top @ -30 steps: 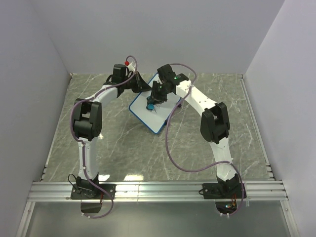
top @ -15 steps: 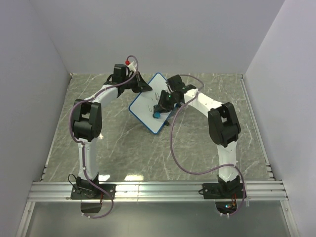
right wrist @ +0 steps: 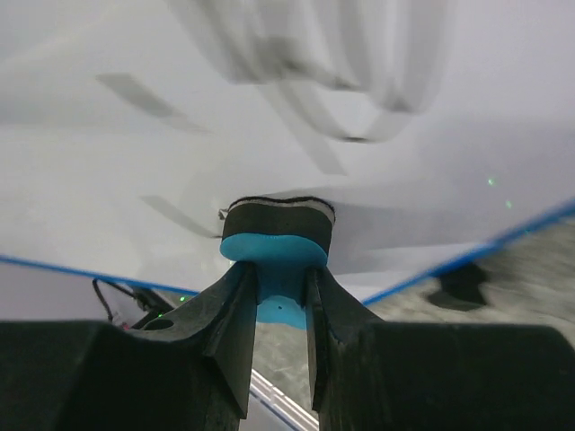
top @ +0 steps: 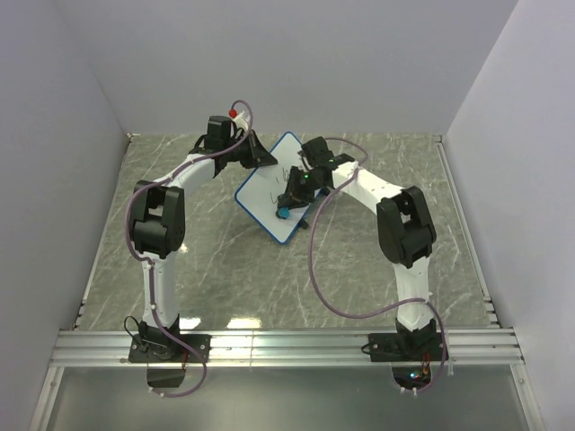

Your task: Erase the whiteboard

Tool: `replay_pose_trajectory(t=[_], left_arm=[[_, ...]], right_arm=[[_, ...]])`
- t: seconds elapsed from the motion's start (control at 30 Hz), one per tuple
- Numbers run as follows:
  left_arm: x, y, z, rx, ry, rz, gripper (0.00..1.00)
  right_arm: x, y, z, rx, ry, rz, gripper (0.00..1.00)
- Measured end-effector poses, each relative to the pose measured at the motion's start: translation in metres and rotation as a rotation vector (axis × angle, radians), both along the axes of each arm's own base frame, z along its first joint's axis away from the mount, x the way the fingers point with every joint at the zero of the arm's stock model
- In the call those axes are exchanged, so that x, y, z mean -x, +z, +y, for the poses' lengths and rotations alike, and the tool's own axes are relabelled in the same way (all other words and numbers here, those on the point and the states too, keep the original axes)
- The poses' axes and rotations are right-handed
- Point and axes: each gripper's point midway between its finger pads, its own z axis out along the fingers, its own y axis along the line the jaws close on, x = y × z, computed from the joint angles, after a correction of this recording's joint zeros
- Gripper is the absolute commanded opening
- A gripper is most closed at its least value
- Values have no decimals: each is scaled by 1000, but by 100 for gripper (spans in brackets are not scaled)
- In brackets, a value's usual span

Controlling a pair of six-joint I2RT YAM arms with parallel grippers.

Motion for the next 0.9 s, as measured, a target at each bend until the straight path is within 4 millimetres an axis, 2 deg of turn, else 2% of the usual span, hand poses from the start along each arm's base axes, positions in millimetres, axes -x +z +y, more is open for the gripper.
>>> replay_pose_trajectory(t=[0.07,0.23,0.3,0.37,0.53,0.63,0.9], left_arm=[[0,0,0,-2,2,1,0],[0,-1,1,-7,3,3,0],[1,-2,2,-9,7,3,0],[2,-2,3,-10,12,-1,0],[3,-2,4,-17,23,-6,0],[3,-2,6,-20,30,-6,0],[5,-2,12,-22,52,-5,0]], right_arm=[[0,12,18,-24,38,-22,0],[9,57,80,-148,170,-123,0],[14,68,95,-187,208,-148,0],[16,72,102,-206,227,-157,0],[19,68,101,-239,244,-143,0],[19,62,93,-270,245,-145,0],[26,19,43,-251,175,-56,0]])
